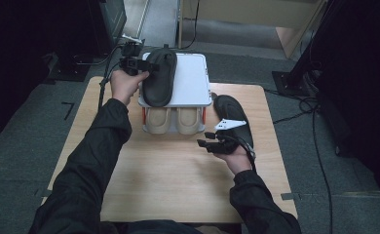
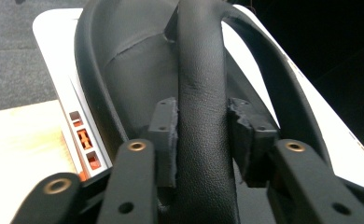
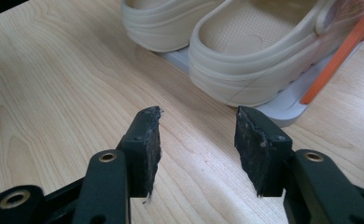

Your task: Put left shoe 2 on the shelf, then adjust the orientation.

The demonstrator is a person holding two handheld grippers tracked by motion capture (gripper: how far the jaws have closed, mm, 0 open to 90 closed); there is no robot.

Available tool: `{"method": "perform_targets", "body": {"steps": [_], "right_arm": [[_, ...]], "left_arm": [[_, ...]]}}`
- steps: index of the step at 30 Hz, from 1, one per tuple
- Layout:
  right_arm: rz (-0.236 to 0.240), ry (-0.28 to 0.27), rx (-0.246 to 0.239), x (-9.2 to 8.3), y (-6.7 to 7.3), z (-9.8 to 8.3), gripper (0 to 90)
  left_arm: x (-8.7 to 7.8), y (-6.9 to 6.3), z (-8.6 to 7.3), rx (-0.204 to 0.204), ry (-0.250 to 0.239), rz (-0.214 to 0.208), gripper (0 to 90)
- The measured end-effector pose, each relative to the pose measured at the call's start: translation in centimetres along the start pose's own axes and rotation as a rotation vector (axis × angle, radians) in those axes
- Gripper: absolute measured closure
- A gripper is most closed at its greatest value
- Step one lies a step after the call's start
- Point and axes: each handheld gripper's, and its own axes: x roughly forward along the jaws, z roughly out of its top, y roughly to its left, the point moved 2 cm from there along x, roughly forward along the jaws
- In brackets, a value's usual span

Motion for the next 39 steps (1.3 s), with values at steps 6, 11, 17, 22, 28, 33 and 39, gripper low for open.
{"method": "perform_targets", "body": {"steps": [6,11,17,22,28,33,39], "right_arm": [[-0.009,-0.015,0.02,-0.4,-0.7,0.0,52.1],[-0.038,-0.039,0.05,-1.3,-2.0,0.0,53.2],[-0.094,-0.049,0.071,-2.5,-3.9,-0.3,53.5],[-0.127,-0.06,0.089,-3.3,-5.5,-0.7,55.7],[-0.157,-0.067,0.096,-3.9,-7.2,-0.8,58.0],[-0.18,-0.072,0.115,-4.2,-8.8,-1.2,60.3],[-0.207,-0.069,0.138,-3.7,-10.3,-1.5,64.9]], "left_arm": [[-1.4,0.1,0.0,0.048,-0.003,0.009,57.9],[-3.2,0.8,0.1,0.06,-0.011,0.023,55.9],[-4.4,1.6,-0.1,0.101,0.009,0.046,54.1],[-4.9,2.1,-0.6,0.099,-0.006,0.031,53.3],[-4.9,2.7,-1.8,0.093,-0.007,0.034,54.0],[-5.4,3.1,-3.2,0.073,-0.01,0.016,54.1],[-5.8,3.6,-4.9,0.074,-0.01,0.009,54.5]]}}
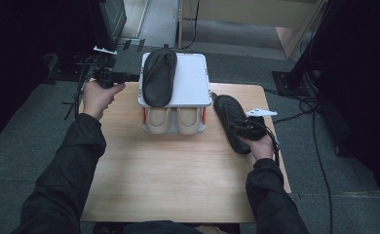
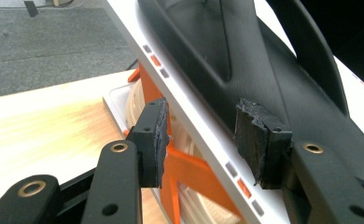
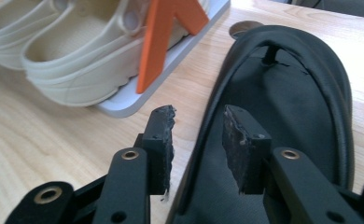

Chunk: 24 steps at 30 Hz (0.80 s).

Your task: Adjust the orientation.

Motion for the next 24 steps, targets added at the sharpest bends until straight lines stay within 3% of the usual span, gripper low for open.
{"method": "perform_targets", "body": {"steps": [6,12,18,24], "right_arm": [[-0.033,0.006,0.007,0.6,-1.2,-0.1,70.9],[-0.053,0.063,0.037,1.0,-2.4,-1.0,73.6],[-0.04,0.112,-0.006,2.0,-1.8,-1.4,72.6],[-0.04,0.118,0.009,2.2,-1.5,-1.5,72.6]], "left_arm": [[-0.4,0.4,-1.7,-0.001,0.0,0.011,54.7],[-0.5,1.1,-3.4,0.003,0.006,0.02,54.3],[-0.2,1.1,-4.5,0.015,0.009,0.019,54.3],[0.0,0.8,-5.8,0.034,0.012,0.009,54.1]]}}
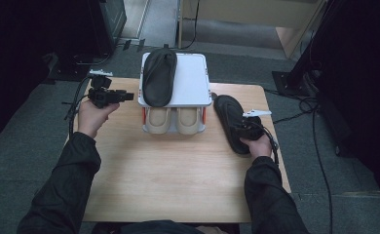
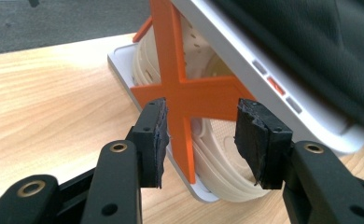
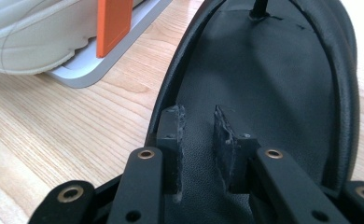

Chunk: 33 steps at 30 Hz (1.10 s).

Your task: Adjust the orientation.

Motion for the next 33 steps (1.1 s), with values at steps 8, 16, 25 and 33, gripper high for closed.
{"method": "perform_targets", "body": {"steps": [8,16,25,33], "right_arm": [[0.034,-0.002,0.004,0.3,0.7,0.0,72.6],[0.062,0.003,-0.022,0.7,2.0,0.3,71.4],[0.063,0.005,-0.027,0.7,2.2,0.6,68.0],[0.007,-0.066,0.011,-0.7,0.5,1.3,64.5]], "left_arm": [[-0.5,-0.2,-1.7,0.003,-0.027,-0.029,53.5],[-0.7,-0.2,-2.9,0.018,-0.034,-0.044,53.4],[-0.2,-0.3,-4.1,0.042,-0.016,-0.037,52.8],[0.2,-0.2,-4.6,0.026,-0.006,-0.064,52.3]]}}
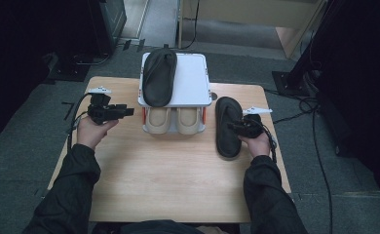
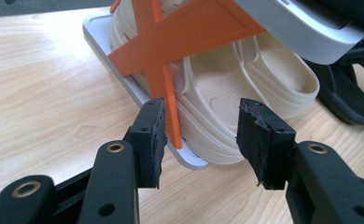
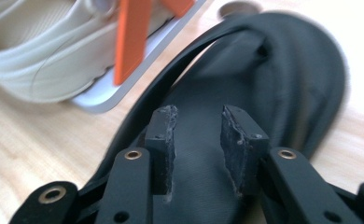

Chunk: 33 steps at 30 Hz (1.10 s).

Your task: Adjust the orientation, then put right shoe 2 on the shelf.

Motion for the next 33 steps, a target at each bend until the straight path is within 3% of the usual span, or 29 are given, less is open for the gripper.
{"method": "perform_targets", "body": {"steps": [7,12,23,33], "right_arm": [[-0.045,-0.072,0.041,-1.2,-1.6,1.0,60.2],[-0.053,-0.075,0.071,-0.9,-2.6,1.1,58.0],[-0.074,0.016,0.077,1.6,-3.6,0.2,58.9],[-0.068,0.018,0.097,2.0,-3.6,0.0,62.5]], "left_arm": [[-0.3,0.2,-0.7,-0.018,-0.001,-0.003,52.0],[-0.5,0.5,-0.9,-0.023,0.009,0.002,51.9],[-0.6,0.8,-1.4,-0.041,0.003,-0.001,51.5],[-0.2,0.9,-1.5,-0.041,0.005,-0.003,51.5]]}}
